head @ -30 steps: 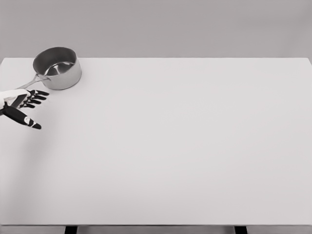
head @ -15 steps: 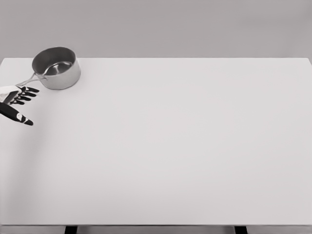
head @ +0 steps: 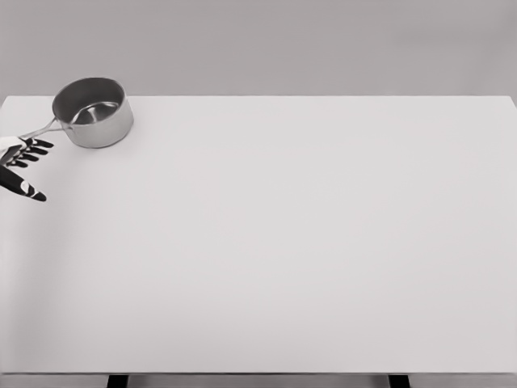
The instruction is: Rotate pot handle
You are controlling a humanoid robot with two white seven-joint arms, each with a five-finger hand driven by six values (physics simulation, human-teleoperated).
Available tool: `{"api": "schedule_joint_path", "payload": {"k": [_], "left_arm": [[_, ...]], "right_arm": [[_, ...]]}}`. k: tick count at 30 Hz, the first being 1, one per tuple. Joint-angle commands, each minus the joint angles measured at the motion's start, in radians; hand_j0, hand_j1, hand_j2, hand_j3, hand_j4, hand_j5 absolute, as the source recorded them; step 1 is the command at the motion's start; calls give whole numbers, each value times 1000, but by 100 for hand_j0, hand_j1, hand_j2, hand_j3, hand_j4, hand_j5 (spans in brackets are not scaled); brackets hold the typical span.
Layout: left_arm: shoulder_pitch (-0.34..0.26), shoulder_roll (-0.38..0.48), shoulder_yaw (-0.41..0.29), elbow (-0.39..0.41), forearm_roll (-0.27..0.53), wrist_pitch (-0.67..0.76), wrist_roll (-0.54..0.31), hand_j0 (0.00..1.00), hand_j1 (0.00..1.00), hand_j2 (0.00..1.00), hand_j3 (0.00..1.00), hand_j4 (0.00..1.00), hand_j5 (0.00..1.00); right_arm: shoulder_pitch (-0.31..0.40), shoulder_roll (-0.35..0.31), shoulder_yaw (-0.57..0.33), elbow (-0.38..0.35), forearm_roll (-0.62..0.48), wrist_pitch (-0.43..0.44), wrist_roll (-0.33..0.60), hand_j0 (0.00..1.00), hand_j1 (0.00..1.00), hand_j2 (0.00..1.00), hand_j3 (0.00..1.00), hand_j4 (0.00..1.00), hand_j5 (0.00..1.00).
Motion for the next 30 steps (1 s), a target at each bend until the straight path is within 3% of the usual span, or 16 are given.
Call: {"api": "schedule_joint_path", "payload": {"k": [1, 4, 7, 18, 30], "left_arm": [[0, -2, 0, 9, -11, -1, 0, 100, 100, 100, 100, 100, 100], [-9, -3, 0, 16, -32, -1, 0, 100, 100, 100, 100, 100, 100], [-41, -57, 0, 73, -83, -1, 0, 100, 100, 100, 100, 100, 100], [-60, -63, 0, 107, -114, -3, 0, 100, 100, 100, 100, 100, 100], [-120, -137, 0, 219, -196, -23, 0, 100, 100, 100, 100, 100, 100]], "right_arm": [[0, 0, 0, 0, 0, 0, 0, 100, 100, 100, 100, 100, 100], [0, 0, 0, 0, 0, 0, 0, 100, 100, 100, 100, 100, 100], [0, 0, 0, 0, 0, 0, 0, 100, 100, 100, 100, 100, 100], [0, 0, 0, 0, 0, 0, 0, 100, 100, 100, 100, 100, 100], [0, 0, 0, 0, 0, 0, 0, 100, 100, 100, 100, 100, 100]]}}
